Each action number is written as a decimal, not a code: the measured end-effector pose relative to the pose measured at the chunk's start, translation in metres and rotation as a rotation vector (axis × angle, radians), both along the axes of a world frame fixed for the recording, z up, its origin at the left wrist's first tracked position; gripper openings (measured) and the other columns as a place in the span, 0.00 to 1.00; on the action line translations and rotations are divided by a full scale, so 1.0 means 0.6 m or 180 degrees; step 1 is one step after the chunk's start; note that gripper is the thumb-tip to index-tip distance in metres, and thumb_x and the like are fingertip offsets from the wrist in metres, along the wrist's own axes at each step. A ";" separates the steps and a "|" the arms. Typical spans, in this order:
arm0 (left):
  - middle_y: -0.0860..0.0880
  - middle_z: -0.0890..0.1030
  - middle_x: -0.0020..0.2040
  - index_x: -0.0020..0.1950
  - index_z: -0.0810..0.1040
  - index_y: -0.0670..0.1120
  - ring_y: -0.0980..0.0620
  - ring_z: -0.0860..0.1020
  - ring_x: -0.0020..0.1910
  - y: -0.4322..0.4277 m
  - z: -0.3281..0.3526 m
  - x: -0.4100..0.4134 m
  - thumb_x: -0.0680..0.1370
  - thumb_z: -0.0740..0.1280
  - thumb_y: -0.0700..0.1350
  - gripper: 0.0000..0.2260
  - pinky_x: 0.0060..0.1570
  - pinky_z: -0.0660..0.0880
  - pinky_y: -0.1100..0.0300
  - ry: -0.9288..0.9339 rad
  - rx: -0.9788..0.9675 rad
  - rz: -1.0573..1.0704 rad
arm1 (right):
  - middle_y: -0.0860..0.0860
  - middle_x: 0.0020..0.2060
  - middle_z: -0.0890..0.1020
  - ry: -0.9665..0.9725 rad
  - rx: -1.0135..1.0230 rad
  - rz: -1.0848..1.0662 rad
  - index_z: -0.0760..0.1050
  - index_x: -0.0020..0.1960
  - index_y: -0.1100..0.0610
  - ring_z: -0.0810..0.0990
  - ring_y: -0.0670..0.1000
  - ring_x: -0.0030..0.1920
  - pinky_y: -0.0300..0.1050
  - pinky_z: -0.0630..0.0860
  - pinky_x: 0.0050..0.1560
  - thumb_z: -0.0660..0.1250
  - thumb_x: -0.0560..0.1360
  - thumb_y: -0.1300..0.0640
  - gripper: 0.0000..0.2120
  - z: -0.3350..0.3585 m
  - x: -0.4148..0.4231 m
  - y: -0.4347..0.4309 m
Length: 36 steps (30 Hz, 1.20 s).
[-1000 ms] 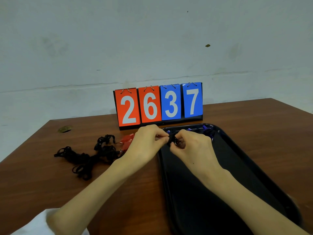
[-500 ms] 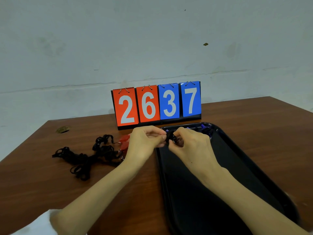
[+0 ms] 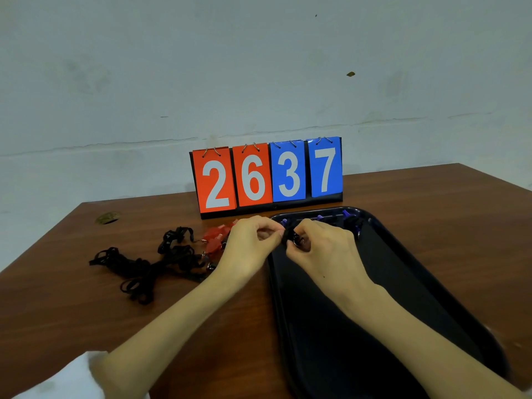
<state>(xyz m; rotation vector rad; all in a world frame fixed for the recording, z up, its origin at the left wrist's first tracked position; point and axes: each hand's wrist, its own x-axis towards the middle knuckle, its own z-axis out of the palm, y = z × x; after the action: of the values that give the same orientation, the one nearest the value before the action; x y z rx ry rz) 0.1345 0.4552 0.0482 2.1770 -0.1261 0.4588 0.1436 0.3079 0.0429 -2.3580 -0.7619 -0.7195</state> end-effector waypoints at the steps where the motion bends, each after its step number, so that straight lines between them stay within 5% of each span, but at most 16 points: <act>1: 0.56 0.79 0.43 0.47 0.80 0.50 0.60 0.77 0.44 -0.002 -0.003 -0.001 0.75 0.67 0.41 0.05 0.42 0.73 0.73 -0.0017 0.0160 0.0038 | 0.51 0.38 0.82 0.0020 -0.0007 0.0001 0.77 0.46 0.58 0.80 0.48 0.38 0.47 0.80 0.43 0.69 0.72 0.54 0.07 -0.001 -0.001 0.001; 5: 0.53 0.79 0.43 0.49 0.78 0.47 0.58 0.77 0.42 -0.001 0.001 0.002 0.78 0.64 0.42 0.04 0.40 0.73 0.71 0.0183 0.0190 0.0060 | 0.50 0.36 0.82 0.0023 0.0069 0.0007 0.77 0.45 0.57 0.80 0.47 0.37 0.45 0.80 0.42 0.70 0.71 0.55 0.07 0.001 -0.003 0.004; 9: 0.43 0.72 0.39 0.54 0.78 0.35 0.56 0.69 0.33 0.019 0.012 0.010 0.80 0.60 0.41 0.11 0.35 0.68 0.64 0.1183 -0.1414 -0.0745 | 0.45 0.35 0.81 0.0239 0.0584 -0.0017 0.79 0.45 0.56 0.79 0.42 0.35 0.36 0.78 0.42 0.72 0.70 0.55 0.06 0.008 -0.003 0.001; 11: 0.41 0.72 0.40 0.55 0.78 0.35 0.55 0.70 0.33 0.025 0.010 0.011 0.79 0.61 0.41 0.11 0.36 0.70 0.63 0.1216 -0.1684 -0.0933 | 0.44 0.36 0.81 0.0296 0.0625 -0.0002 0.79 0.45 0.56 0.78 0.41 0.36 0.34 0.78 0.43 0.72 0.70 0.55 0.07 0.008 -0.003 0.000; 17: 0.43 0.81 0.37 0.46 0.78 0.41 0.51 0.82 0.34 0.012 0.015 0.006 0.75 0.68 0.37 0.01 0.39 0.80 0.59 0.0344 -0.1250 -0.0308 | 0.46 0.36 0.82 0.0182 0.0667 -0.0042 0.79 0.45 0.56 0.78 0.41 0.35 0.34 0.78 0.42 0.72 0.69 0.55 0.07 0.004 0.000 -0.001; 21: 0.50 0.82 0.37 0.42 0.80 0.49 0.55 0.82 0.36 -0.001 0.013 -0.005 0.75 0.68 0.37 0.07 0.42 0.81 0.61 -0.0037 -0.0484 -0.0139 | 0.48 0.38 0.83 0.0138 0.0549 -0.0088 0.79 0.46 0.56 0.79 0.43 0.37 0.37 0.78 0.44 0.72 0.70 0.55 0.08 0.002 0.002 -0.002; 26: 0.55 0.82 0.45 0.52 0.83 0.47 0.59 0.80 0.46 -0.003 0.012 -0.014 0.75 0.69 0.41 0.07 0.50 0.77 0.64 -0.0409 0.0323 0.0040 | 0.49 0.39 0.83 0.0010 0.0426 -0.0054 0.78 0.47 0.57 0.80 0.45 0.39 0.40 0.79 0.45 0.72 0.69 0.55 0.09 0.000 0.003 -0.002; 36: 0.49 0.83 0.43 0.51 0.83 0.45 0.56 0.82 0.40 0.003 0.017 -0.005 0.74 0.69 0.39 0.07 0.47 0.80 0.60 0.0101 0.0110 -0.0054 | 0.51 0.35 0.82 -0.0243 0.0038 0.0033 0.78 0.44 0.59 0.81 0.49 0.35 0.47 0.81 0.38 0.72 0.70 0.56 0.07 -0.002 0.002 -0.003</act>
<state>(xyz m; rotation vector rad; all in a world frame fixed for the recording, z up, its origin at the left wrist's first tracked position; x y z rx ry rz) 0.1313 0.4572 0.0582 2.2144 -0.1361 0.4151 0.1449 0.3061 0.0419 -2.3254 -0.7994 -0.8113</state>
